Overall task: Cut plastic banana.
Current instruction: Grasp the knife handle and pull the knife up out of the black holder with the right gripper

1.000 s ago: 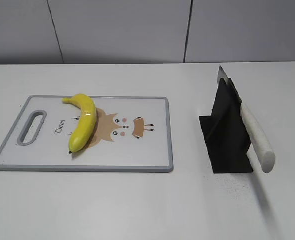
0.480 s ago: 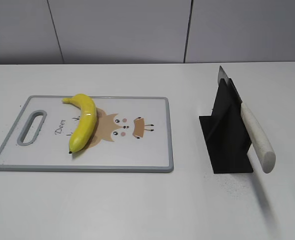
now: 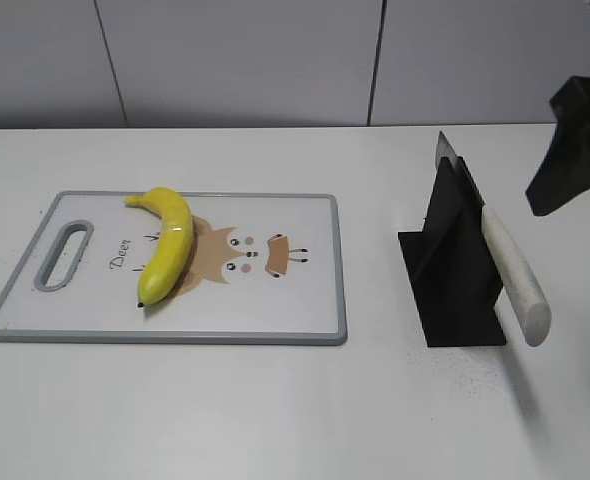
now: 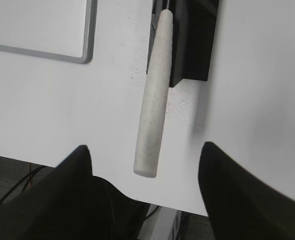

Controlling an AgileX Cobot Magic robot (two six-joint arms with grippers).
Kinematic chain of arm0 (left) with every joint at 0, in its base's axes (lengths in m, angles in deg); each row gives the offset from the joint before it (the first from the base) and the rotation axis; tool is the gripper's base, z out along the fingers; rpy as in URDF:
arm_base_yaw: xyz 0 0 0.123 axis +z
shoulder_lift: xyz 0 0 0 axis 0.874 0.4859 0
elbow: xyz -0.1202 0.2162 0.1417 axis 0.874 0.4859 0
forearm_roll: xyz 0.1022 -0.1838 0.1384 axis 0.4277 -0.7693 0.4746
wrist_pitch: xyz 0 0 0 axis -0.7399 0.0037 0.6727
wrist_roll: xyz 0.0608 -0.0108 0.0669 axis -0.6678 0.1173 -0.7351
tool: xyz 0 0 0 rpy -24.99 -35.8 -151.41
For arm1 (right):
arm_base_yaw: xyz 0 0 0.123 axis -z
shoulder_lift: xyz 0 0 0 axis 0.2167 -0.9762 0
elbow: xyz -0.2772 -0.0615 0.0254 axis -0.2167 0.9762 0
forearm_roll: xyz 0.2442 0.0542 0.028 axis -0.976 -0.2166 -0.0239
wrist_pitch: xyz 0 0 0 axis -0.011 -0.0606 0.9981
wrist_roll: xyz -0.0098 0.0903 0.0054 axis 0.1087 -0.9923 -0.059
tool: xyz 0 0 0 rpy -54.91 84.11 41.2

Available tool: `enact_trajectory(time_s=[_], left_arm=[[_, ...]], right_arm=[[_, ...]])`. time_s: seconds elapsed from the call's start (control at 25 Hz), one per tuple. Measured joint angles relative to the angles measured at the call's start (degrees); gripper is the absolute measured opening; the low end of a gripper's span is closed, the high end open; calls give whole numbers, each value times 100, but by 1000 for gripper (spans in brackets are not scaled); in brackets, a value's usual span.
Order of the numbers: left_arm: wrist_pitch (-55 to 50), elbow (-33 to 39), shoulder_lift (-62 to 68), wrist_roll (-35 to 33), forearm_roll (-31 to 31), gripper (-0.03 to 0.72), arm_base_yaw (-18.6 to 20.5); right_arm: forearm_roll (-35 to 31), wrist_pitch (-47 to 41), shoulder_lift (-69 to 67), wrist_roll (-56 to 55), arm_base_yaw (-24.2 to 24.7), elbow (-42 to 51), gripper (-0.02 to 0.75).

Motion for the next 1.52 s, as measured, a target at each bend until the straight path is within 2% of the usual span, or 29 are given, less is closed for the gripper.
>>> enact_trajectory(time_s=[0.24,0.52,0.64,0.92,1.2,1.4,1.52], left_arm=[[0,0,0,0,0,584,0],[0,0,0,0,0,584,0],[0,0,0,0,0,584,0],[0,0,0,0,0,584,0],[0,0,0,0,0,584,0],[0,0,0,0,0,584,0],[0,0,0,0,0,584,0]], right_arm=[[465,-12,-671,-542,-628,-342,518],[847,-109,-1329,-912,-684,-415,514],[850,-101,-1559,-969,-775,-344,477],[926,606,-1662,-1303,-1084,219,441],[1315,347,-1663,-1536,-1083,219,440],[1193,325,-1663,-1568,-1083,219,426],[1081,357,-1663,-1579,-1083,219,387]])
